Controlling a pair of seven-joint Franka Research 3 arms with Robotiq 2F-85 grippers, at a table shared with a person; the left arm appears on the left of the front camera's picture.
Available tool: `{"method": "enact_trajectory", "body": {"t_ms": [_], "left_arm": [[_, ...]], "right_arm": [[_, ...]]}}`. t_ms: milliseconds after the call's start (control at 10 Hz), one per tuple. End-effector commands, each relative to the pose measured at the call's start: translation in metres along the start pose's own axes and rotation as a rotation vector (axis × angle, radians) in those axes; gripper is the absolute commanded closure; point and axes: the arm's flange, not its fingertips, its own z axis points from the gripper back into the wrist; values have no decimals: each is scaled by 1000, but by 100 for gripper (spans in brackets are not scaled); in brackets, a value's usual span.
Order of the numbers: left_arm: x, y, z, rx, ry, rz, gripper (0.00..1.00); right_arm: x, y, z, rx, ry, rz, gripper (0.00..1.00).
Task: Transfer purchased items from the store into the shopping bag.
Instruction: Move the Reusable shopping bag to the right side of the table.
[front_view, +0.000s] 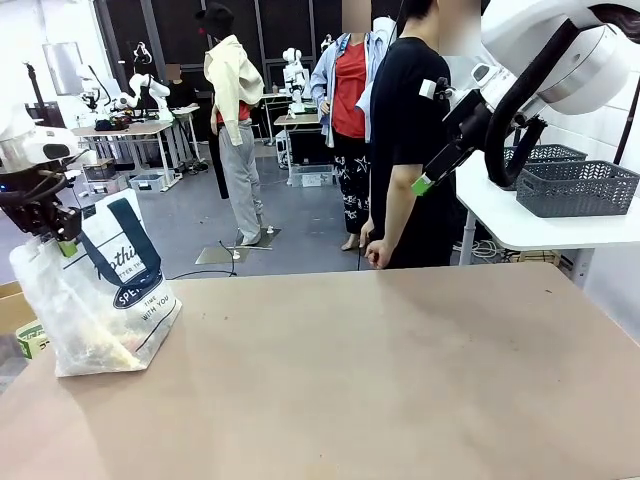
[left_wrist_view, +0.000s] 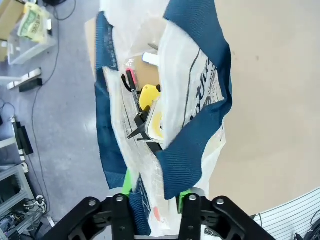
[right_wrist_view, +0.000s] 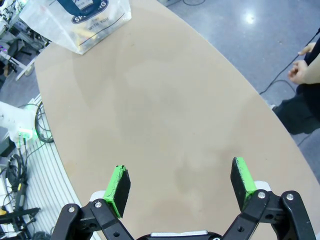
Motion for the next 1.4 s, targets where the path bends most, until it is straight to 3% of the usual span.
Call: {"method": "enact_trajectory", "body": {"t_ms": [0, 900, 1100, 1300], "left_arm": [[3, -6, 15, -8, 7, 3, 0], [3, -27, 78, -4, -94, -72, 0], [4, -36, 87, -57, -125, -115, 0], [14, -47, 84, -162, -219, -218, 0]], "right_arm": [[2, 1, 1, 1, 20, -14, 0], [2, 1, 1, 1, 20, -14, 0], [2, 1, 1, 1, 20, -14, 0], [2, 1, 1, 1, 20, -14, 0]]}}
